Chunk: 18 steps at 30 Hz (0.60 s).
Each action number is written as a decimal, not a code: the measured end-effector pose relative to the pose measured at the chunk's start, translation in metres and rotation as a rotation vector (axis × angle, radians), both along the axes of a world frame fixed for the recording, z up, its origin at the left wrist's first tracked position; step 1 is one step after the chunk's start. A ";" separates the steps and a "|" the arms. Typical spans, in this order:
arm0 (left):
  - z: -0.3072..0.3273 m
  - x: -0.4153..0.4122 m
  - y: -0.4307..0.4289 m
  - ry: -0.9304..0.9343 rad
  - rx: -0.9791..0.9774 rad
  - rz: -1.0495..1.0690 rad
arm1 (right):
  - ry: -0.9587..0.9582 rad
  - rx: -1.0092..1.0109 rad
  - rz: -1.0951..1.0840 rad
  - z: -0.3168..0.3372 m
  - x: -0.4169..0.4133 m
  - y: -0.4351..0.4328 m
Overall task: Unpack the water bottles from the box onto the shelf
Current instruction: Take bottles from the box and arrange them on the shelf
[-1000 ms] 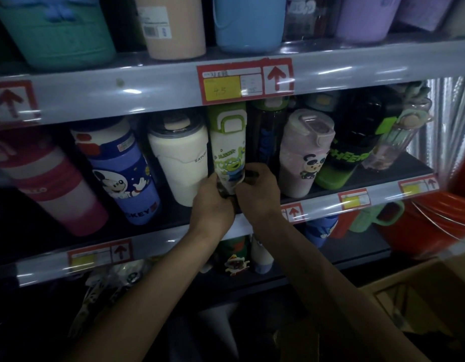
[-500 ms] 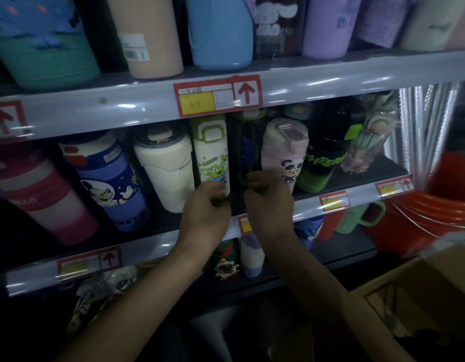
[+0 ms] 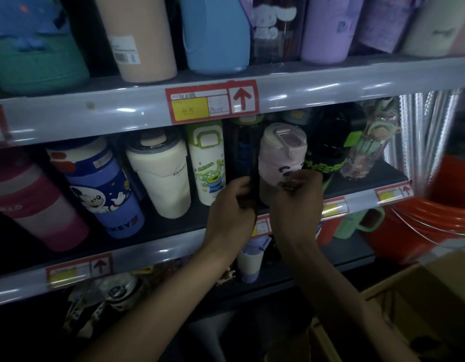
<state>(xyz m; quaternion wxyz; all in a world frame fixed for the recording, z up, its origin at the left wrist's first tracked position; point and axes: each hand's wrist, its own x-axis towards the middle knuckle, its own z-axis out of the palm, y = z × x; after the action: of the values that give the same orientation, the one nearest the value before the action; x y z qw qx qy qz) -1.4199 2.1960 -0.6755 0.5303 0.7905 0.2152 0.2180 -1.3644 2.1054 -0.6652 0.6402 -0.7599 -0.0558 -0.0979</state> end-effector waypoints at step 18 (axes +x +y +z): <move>-0.019 0.038 -0.009 -0.096 0.112 0.043 | 0.035 -0.074 -0.013 -0.015 0.016 0.000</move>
<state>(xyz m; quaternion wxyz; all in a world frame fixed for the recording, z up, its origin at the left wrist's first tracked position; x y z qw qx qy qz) -1.3820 2.1866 -0.6947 0.4904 0.8027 0.1938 0.2786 -1.3488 2.1058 -0.6804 0.6119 -0.7850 -0.0435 -0.0867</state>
